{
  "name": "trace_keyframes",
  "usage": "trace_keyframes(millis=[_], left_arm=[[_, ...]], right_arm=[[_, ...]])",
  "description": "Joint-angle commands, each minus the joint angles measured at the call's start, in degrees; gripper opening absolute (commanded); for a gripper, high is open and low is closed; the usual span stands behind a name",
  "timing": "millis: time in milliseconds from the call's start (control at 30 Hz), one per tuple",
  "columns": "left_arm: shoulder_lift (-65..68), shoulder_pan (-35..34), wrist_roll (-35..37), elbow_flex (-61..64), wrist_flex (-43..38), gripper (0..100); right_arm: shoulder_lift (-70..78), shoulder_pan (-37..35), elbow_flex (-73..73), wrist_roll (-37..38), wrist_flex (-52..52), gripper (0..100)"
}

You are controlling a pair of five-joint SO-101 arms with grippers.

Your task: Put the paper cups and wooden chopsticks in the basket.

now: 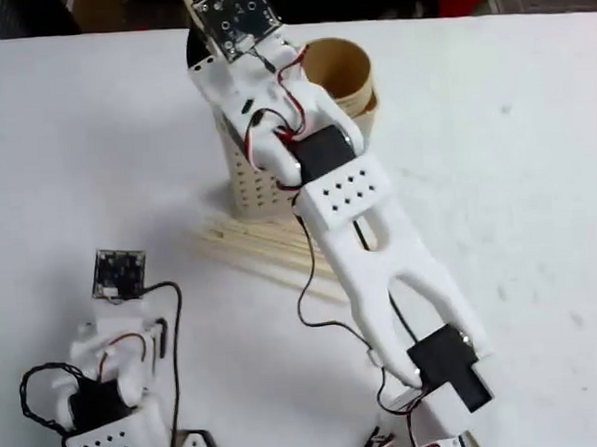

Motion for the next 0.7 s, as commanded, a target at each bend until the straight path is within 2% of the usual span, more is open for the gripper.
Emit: trace_keyframes(millis=[0,100,233,333,467,567,667], left_arm=[[-0.22,-0.4,-0.26,-0.18,0.09,22],[-0.22,-0.4,-0.26,-0.18,0.09,22],[-0.22,-0.4,-0.26,-0.18,0.09,22],[-0.22,-0.4,-0.26,-0.18,0.09,22],[-0.22,-0.4,-0.26,-0.18,0.09,22],[-0.22,-0.4,-0.26,-0.18,0.09,22],[-0.22,-0.4,-0.26,-0.18,0.09,22]], right_arm=[[-4.18,0.66,0.97,-0.53,-0.04,12.4],[-6.99,0.57,4.57,-0.18,-0.22,15.1],[-12.88,0.31,10.64,-0.09,1.71,8.7],[-19.82,0.13,16.44,0.0,9.36,4.7],[-29.93,0.4,23.74,0.88,25.1,4.2],[-37.32,-0.48,29.98,7.91,34.51,4.2],[-42.86,-3.91,39.82,12.22,36.79,3.8]])
